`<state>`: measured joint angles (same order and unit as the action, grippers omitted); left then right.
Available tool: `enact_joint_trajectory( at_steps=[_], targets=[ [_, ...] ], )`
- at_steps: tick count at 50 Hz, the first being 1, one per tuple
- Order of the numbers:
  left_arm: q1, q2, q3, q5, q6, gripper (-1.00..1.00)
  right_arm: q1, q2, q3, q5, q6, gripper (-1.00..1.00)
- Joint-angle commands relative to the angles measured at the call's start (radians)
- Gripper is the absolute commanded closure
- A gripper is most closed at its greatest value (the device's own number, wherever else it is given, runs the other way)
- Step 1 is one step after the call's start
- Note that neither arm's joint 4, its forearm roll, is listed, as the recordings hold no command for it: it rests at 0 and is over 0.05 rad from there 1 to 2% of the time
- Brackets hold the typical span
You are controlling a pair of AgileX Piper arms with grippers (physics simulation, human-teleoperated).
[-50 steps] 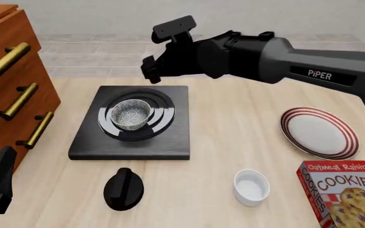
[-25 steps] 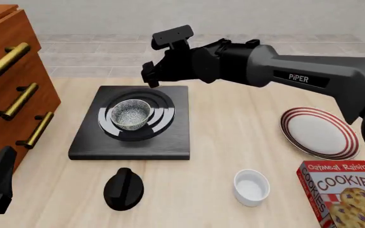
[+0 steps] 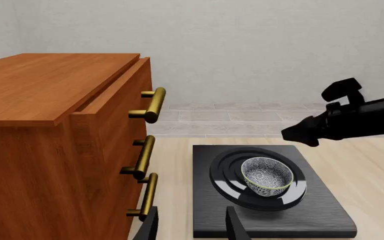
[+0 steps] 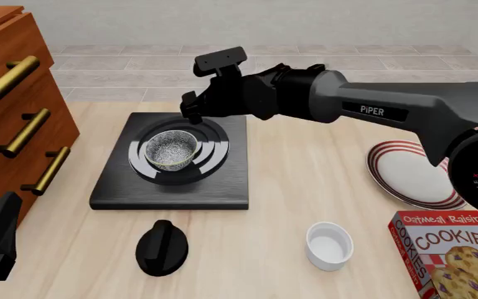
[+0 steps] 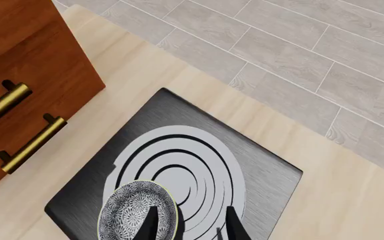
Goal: Pick the akita bowl on the stove and place it on the plate.
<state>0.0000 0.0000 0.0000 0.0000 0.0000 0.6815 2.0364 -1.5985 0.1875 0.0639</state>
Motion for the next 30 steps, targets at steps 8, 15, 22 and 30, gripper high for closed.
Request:
enact_joint_trajectory(
  at_steps=[8, 15, 22, 30],
  targets=[
    [0.0, 0.0, 0.0, 0.0, 0.0, -1.0, 0.009, 0.039, -0.008, -0.011, 0.026, -1.0],
    [0.0, 0.0, 0.0, 0.0, 0.0, -1.0, 0.016, 0.049, -0.009, -0.015, 0.037, -1.0],
    [0.0, 0.0, 0.0, 0.0, 0.0, -1.0, 0.017, 0.061, -0.009, -0.019, 0.044, -1.0],
    [0.0, 0.0, 0.0, 0.0, 0.0, -1.0, 0.017, 0.073, -0.007, -0.025, 0.054, -1.0]
  ],
)
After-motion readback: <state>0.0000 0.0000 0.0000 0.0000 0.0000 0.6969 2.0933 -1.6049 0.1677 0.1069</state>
